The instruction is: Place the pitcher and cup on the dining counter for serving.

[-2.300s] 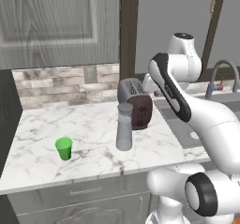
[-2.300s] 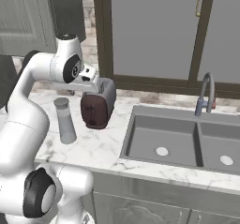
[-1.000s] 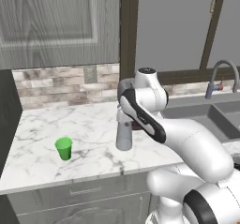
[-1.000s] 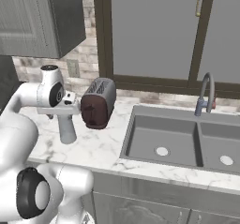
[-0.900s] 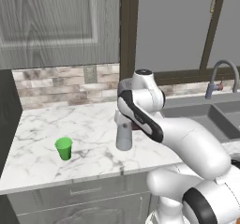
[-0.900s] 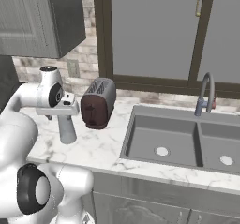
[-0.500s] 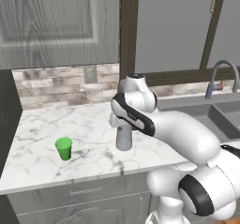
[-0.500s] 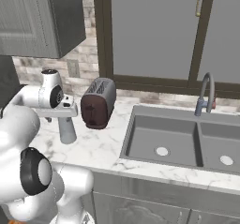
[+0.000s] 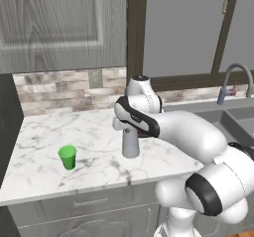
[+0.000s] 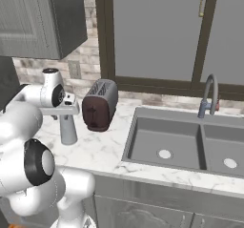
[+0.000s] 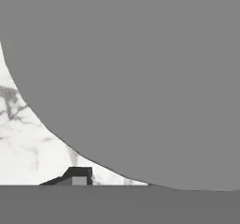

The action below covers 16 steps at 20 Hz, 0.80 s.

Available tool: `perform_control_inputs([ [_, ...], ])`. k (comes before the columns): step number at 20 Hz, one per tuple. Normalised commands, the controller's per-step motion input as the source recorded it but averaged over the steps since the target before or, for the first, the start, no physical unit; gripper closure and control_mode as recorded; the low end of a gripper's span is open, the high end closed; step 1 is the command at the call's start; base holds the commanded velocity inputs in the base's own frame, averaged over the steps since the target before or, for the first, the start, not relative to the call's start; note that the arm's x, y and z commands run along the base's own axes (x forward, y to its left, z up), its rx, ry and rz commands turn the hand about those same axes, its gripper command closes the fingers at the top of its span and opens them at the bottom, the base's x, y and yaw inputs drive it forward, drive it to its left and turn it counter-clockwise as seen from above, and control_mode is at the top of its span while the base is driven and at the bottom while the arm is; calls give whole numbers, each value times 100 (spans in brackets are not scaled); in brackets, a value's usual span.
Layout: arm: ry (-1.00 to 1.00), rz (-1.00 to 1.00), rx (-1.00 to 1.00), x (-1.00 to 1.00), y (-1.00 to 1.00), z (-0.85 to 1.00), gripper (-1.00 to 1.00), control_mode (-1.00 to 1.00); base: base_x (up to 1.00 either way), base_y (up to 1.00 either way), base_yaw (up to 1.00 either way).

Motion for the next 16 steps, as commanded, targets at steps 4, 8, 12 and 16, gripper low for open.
perform_control_inputs([
  [4,-5,0,0,1,0,-12,100,-100,0,0,0],
  [8,-7,0,0,-14,0,0,100,-100,0,0,0],
  [12,-23,0,0,-38,0,9,100,-100,0,0,0],
  [16,-35,0,0,-62,0,35,100,-100,0,0,0],
])
